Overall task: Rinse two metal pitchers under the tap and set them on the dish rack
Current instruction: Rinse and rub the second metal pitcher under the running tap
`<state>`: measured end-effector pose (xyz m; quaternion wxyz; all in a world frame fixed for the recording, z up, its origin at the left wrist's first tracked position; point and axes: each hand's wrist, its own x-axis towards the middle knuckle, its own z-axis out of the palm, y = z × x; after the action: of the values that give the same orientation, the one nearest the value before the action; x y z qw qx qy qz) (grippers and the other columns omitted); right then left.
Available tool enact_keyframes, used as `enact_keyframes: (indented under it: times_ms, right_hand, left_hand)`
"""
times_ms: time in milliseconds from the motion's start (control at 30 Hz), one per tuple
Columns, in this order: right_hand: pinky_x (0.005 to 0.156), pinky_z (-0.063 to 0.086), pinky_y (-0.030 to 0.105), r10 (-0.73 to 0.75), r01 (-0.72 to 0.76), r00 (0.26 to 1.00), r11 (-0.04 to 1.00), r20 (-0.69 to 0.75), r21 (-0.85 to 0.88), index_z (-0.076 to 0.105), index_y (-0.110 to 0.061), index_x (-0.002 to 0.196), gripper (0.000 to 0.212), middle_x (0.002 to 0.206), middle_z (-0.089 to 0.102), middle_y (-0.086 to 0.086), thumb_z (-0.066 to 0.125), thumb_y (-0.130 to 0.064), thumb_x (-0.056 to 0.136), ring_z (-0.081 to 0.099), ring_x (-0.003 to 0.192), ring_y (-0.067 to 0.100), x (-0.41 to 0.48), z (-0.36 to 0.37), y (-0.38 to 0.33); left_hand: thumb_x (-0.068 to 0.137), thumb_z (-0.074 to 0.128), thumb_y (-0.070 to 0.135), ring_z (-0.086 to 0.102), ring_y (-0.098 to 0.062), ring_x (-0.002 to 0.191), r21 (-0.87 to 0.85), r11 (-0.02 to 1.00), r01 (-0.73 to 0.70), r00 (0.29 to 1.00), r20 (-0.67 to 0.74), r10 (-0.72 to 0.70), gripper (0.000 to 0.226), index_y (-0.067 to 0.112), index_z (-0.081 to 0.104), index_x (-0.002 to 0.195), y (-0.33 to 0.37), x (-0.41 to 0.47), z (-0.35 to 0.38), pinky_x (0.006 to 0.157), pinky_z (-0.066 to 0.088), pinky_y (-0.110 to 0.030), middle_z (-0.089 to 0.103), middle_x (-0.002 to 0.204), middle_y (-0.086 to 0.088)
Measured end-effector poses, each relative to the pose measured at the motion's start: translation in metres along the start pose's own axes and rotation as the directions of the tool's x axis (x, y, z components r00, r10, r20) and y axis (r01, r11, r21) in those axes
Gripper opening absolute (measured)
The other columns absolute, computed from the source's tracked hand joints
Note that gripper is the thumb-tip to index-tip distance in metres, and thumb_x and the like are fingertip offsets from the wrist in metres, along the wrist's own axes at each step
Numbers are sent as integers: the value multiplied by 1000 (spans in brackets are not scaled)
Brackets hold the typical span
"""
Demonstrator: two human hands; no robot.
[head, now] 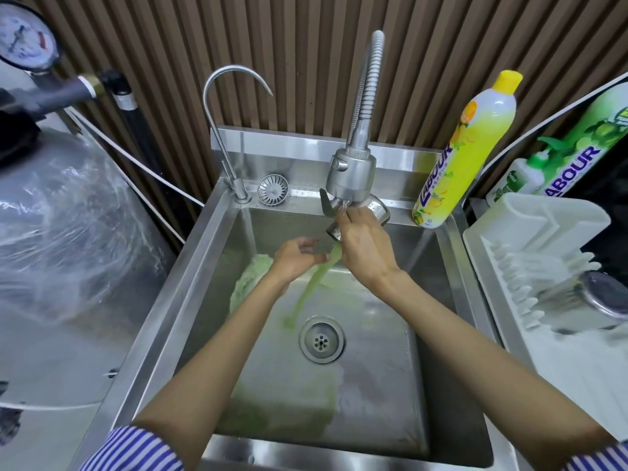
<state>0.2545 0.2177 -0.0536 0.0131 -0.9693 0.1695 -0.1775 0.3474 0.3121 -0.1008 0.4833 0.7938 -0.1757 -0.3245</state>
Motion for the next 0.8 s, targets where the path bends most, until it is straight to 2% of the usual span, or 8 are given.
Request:
enact_keyframes:
  times_ms: [167,267,333,400,500,600,700,800]
  right_hand:
    - [56,34,31,47,-46,998,999,-35,16,59,1,91,33,91,61,19,66,13,61,57,87,39,0,5,16]
    - [60,32,27,138,-117,988,963,-71,244,56,0,87,18,87,59,17,61,9,72,54,83,34,1,3,22]
    - [57,31,20,292,-264,956,847,13,461,50,-7,78,14,75,54,7,62,1,79,50,70,23,2,1,29]
    - [59,37,12,379,-382,915,698,139,605,49,-12,76,18,74,56,2,66,-10,81,52,66,16,-5,1,37]
    - [82,51,32,403,-403,887,437,225,804,53,-20,72,21,92,68,3,68,-9,80,64,88,25,-24,0,42]
    - [79,50,19,404,-356,880,212,250,910,50,-15,70,24,99,66,0,65,-1,82,63,88,13,-38,-4,40]
    - [79,50,12,442,-344,855,91,271,935,48,-10,73,21,109,65,3,62,0,84,64,92,8,-44,-4,36]
    - [82,50,15,470,-326,839,30,274,945,48,-4,80,14,106,68,1,60,-1,86,65,87,0,-42,-2,30]
  left_hand:
    - [77,72,10,54,-16,101,-48,998,44,995,94,-40,49,11,55,123,0,-8,4,84,40,-24,60,119,-7]
    - [75,74,7,54,-19,108,-88,995,54,987,157,-39,59,10,49,127,2,-14,15,94,42,-28,57,126,-10]
    - [73,76,9,53,-21,114,-125,990,68,975,217,-39,46,20,52,111,3,-17,24,100,43,-33,57,123,-8]
    - [73,77,9,56,-20,114,-257,963,77,976,218,-20,36,24,55,97,2,-20,31,93,44,-31,62,116,-5]
    - [69,79,10,60,-18,107,-399,917,-13,999,35,30,50,15,54,112,-3,-21,36,89,44,-27,66,111,-4]
    - [66,80,5,62,-1,94,-381,907,-179,984,-87,158,66,16,49,122,0,-28,37,86,47,-20,64,110,3]
    - [63,81,0,62,0,98,-356,880,-315,949,-138,284,75,18,47,127,8,-34,34,91,49,-22,64,116,2]
    - [57,81,9,60,-7,106,-270,861,-431,900,-205,386,76,20,49,126,15,-38,27,92,46,-20,63,118,3]
